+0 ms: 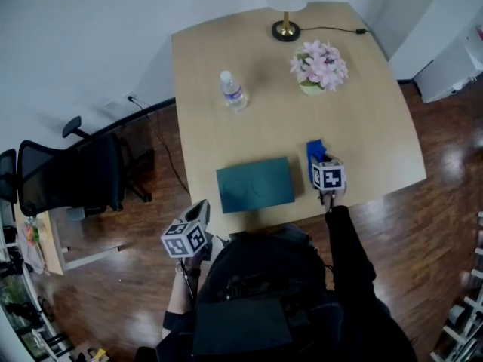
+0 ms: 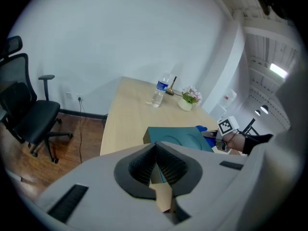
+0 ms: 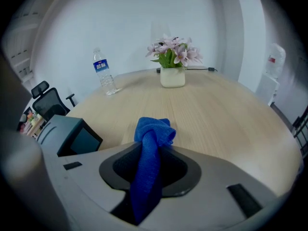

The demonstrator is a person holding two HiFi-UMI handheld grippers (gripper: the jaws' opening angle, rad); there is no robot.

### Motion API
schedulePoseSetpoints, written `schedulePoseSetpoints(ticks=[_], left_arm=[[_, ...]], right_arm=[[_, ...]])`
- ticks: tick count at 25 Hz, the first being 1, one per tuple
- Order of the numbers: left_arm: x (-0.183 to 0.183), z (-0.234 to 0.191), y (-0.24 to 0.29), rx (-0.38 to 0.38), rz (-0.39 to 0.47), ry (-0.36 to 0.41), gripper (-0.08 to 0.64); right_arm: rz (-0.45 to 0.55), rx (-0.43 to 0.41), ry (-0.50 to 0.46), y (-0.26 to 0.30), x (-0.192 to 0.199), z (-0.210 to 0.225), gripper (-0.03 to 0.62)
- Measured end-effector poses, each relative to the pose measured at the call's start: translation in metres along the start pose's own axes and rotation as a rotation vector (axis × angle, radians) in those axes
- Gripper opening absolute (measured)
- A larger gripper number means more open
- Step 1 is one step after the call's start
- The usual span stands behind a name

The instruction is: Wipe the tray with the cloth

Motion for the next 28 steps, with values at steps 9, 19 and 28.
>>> schedulePoseSetpoints(ticks=[9,19,28], left_arm=[[0.011,-0.019,0.047,0.071,-0.006,-0.100,0.002],[0.023,-0.023,0.064,0.101,-0.035,-0.061,0.002],[0.029,-0.020,0.069,0.092,-0.064,0.050,0.002]], right_arm=[[0.180,-0.194,-0.044,-0.095,-0.049,-0.131,0.103],[0.120,-0.343,-0.152,-0.035,-0.051,-0.336,0.103],[0.054,-0.273,-0.172,-0.003,-0.032,-0.342,0.104]])
Point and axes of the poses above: the fingertips, and each gripper's own axes: y forward along the fingers, z to its right, x out of its underside, the point moved 2 cm from there along -y, backward along the fingers, and after that the axes turned 1 degree about -x, right-handed, at the moved point
